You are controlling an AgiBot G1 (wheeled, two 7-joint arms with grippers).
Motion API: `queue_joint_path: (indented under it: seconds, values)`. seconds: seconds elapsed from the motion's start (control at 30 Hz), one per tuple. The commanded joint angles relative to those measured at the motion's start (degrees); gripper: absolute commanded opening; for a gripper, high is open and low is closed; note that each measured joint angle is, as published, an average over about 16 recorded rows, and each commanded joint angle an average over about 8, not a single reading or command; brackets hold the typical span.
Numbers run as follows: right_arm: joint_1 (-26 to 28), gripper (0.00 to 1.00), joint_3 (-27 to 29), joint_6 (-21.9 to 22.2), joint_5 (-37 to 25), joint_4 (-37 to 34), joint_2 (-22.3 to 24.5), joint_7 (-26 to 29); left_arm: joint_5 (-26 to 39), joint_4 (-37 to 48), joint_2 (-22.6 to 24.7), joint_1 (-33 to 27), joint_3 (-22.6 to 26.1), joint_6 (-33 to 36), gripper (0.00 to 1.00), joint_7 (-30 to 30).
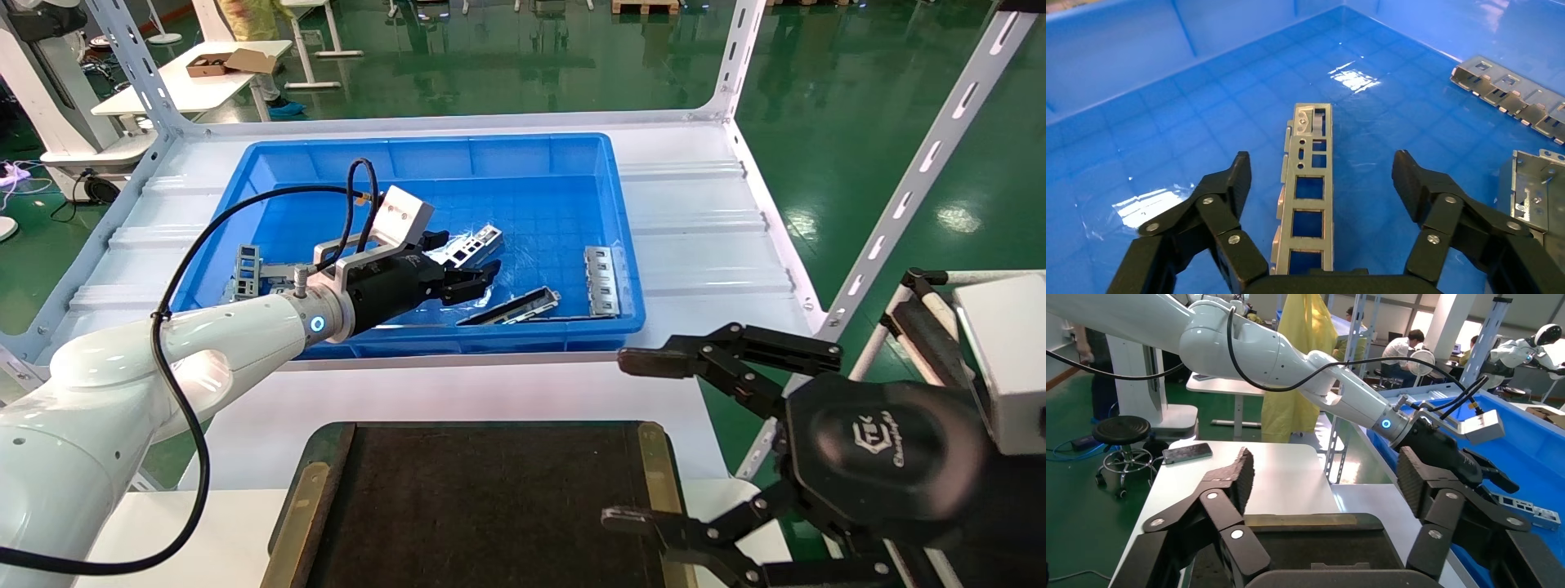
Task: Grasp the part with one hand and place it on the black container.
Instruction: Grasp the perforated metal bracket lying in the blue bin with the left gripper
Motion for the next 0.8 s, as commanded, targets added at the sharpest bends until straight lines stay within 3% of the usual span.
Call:
queue_joint_path:
  seconds: [0.03, 0.8]
  values:
    - [0.0, 0.0, 0.0, 0.0, 0.0, 0.0, 0.0, 0.0, -0.4, 0.7, 0.0, -0.1, -0.1, 0.1, 0.0, 0.4]
    - [0.0, 0.0, 0.0, 0.0, 0.0, 0.0, 0.0, 0.0, -3.6, 2.7, -0.2, -0.5, -0.9, 1.2, 0.0, 1.5]
